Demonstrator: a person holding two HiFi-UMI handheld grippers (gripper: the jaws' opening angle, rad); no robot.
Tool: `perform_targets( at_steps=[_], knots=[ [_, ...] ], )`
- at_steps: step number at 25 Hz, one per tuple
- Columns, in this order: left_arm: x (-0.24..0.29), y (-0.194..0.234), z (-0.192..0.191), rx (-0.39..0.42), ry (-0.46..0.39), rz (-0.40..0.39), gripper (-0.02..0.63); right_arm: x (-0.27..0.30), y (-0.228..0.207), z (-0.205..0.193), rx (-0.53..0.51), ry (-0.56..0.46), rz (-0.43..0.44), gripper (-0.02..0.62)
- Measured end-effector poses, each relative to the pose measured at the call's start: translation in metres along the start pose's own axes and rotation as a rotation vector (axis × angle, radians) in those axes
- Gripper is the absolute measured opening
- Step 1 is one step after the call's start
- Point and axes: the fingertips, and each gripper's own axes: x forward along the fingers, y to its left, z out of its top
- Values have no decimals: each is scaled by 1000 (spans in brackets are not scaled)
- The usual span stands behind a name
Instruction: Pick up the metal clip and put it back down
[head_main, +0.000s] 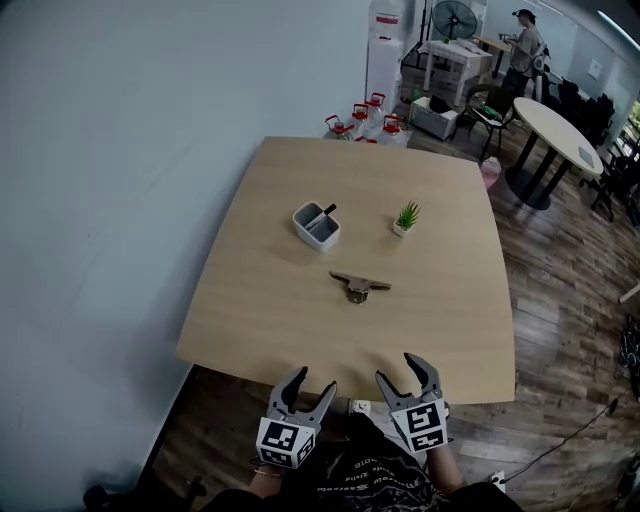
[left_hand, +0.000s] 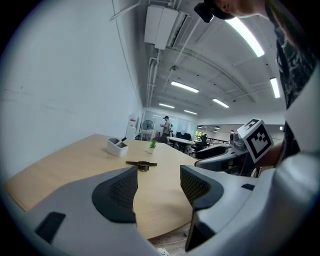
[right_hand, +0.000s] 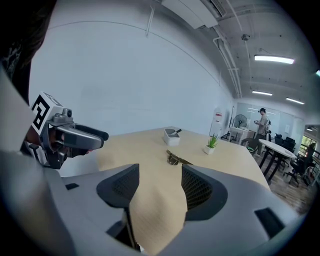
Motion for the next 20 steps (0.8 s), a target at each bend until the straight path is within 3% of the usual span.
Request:
perform_targets(
  at_steps=[14,20],
  knots=[
    [75,17,29,-12,-9,94,267,68,-77,36,-101,-14,54,273],
    [85,24,27,-40,-10,145,267,107,-88,54,-230,30,120,273]
  ],
)
